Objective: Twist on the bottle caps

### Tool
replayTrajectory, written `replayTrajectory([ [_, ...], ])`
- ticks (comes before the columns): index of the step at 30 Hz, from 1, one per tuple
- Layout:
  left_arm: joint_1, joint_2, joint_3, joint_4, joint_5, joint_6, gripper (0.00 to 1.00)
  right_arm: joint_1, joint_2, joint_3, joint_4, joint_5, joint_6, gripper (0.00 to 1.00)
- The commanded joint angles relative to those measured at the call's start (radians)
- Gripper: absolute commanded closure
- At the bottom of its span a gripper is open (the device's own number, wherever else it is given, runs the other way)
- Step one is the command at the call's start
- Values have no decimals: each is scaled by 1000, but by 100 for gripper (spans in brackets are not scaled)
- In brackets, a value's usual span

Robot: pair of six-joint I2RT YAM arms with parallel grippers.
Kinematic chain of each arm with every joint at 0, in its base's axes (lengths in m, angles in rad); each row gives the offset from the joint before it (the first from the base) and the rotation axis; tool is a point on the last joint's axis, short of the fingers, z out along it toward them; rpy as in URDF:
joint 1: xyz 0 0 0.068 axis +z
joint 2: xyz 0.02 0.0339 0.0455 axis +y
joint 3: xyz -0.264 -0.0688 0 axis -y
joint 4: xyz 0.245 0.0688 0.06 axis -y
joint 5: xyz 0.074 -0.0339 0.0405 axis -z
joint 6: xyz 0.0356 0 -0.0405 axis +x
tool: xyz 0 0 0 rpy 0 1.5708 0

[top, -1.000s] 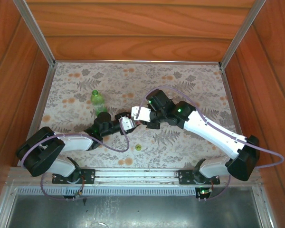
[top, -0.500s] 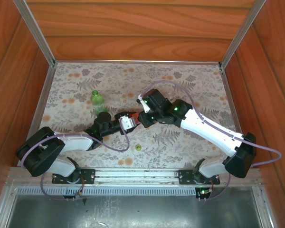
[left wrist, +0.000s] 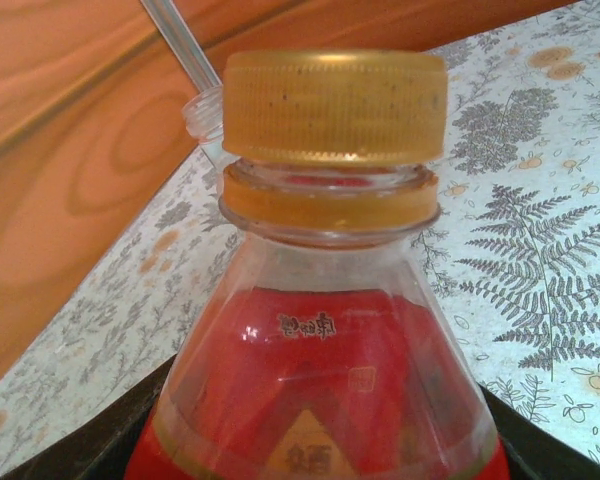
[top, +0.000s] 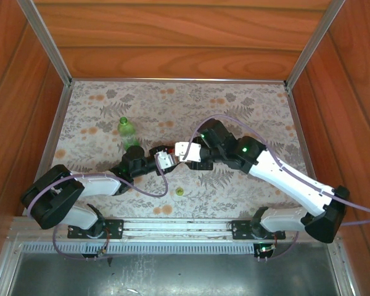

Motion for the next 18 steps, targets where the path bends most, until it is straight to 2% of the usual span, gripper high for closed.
replayTrajectory([
  [1, -13, -5, -23, -69, 27, -12, 42, -14, 48, 34, -50, -5, -251, 44],
  [10, -16, -10, -26, -68, 23, -9, 42, -34, 117, 58, -41, -3, -277, 59],
  [15, -15, -9, -27, -68, 22, -8, 42, -33, 122, 58, -41, -19, -243, 69],
  [18, -15, -11, -27, -69, 22, -7, 42, -34, 123, 51, -31, -22, -177, 79],
])
